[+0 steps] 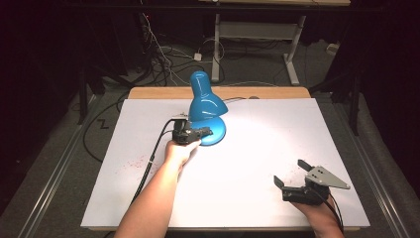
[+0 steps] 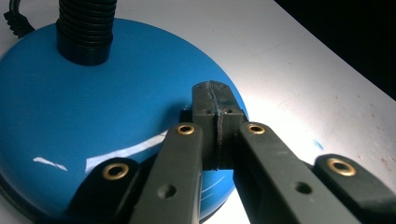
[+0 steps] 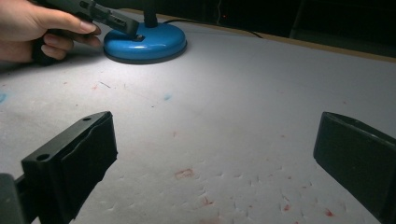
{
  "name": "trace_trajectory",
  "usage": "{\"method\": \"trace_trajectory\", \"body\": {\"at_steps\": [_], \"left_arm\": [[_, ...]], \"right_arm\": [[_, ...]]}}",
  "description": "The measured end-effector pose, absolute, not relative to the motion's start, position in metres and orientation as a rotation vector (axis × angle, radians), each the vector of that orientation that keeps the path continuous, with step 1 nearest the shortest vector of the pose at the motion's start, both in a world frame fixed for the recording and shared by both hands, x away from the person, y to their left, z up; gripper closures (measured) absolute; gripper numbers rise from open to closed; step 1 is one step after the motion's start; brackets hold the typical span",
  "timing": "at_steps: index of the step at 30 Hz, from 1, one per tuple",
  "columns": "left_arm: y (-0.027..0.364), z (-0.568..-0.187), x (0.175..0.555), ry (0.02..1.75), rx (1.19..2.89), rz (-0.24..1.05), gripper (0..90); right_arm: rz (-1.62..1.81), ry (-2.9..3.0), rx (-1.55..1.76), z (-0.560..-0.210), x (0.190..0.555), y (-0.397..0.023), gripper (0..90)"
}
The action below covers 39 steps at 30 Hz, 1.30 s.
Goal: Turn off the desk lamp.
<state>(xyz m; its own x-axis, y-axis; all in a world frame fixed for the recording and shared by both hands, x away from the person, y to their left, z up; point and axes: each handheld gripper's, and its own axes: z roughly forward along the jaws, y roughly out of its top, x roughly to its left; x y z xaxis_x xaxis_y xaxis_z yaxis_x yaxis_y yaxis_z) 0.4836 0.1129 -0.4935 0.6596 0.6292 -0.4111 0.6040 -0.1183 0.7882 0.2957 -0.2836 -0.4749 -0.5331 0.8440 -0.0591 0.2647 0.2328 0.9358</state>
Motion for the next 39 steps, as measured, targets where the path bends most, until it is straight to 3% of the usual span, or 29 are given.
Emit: {"method": "trace_trajectory", "body": {"at_steps": [39], "left_arm": [[0.1078, -0.4949, 0.4876, 0.997, 1.764, -0.006, 88.4]], "right_arm": [[1.295, 1.934, 1.001, -0.4732, 0.2919, -0.2826, 0.4]]}}
